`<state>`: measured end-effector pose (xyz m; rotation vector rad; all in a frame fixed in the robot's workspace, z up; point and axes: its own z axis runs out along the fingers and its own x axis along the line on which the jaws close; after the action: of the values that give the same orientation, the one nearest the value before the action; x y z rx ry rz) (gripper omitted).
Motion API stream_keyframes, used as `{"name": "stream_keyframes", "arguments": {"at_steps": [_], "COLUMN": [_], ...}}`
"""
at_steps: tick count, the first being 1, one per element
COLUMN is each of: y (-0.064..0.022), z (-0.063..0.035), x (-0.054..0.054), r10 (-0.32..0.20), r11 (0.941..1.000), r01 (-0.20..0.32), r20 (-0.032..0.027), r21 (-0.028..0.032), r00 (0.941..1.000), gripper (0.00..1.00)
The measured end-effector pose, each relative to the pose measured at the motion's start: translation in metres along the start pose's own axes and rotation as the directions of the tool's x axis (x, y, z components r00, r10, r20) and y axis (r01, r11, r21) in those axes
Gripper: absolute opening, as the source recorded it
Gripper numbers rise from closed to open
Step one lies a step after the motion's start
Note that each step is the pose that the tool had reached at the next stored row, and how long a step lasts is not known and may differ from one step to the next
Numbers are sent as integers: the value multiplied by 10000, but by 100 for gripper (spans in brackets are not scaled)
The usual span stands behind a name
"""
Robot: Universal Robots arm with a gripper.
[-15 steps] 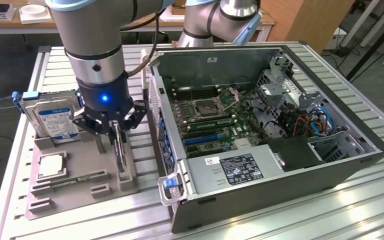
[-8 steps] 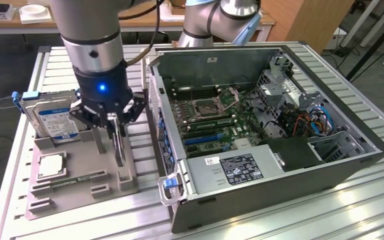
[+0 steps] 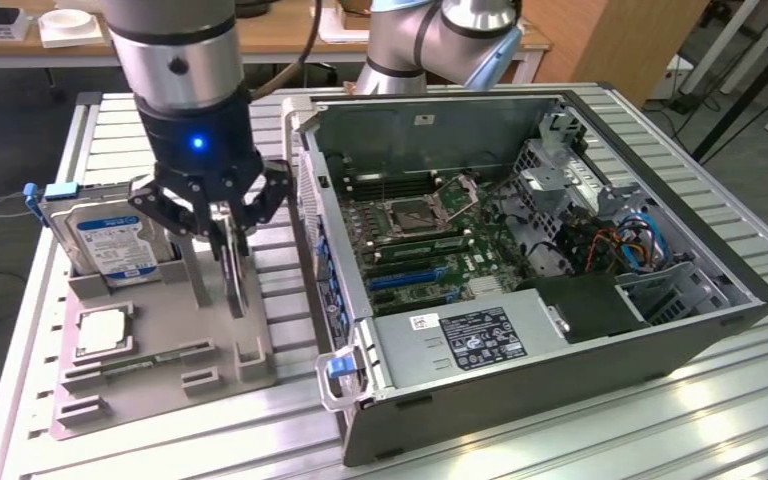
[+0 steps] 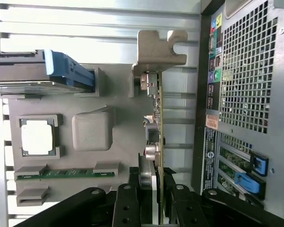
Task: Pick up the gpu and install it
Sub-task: 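Pick up the gpu and move the gpu toward the slot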
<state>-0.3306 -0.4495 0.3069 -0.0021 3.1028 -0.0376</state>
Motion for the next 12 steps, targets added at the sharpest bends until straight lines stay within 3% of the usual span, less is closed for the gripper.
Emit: {"name": "stream_keyframes", "arguments": {"at_steps": [12], "y": [-3], "z": [-433], "x": [-17], "r10": [15], "r11": [10000], "r01": [-15], "r20": [-1], "r21": [1], "r00": [10000], "gripper": [29]}}
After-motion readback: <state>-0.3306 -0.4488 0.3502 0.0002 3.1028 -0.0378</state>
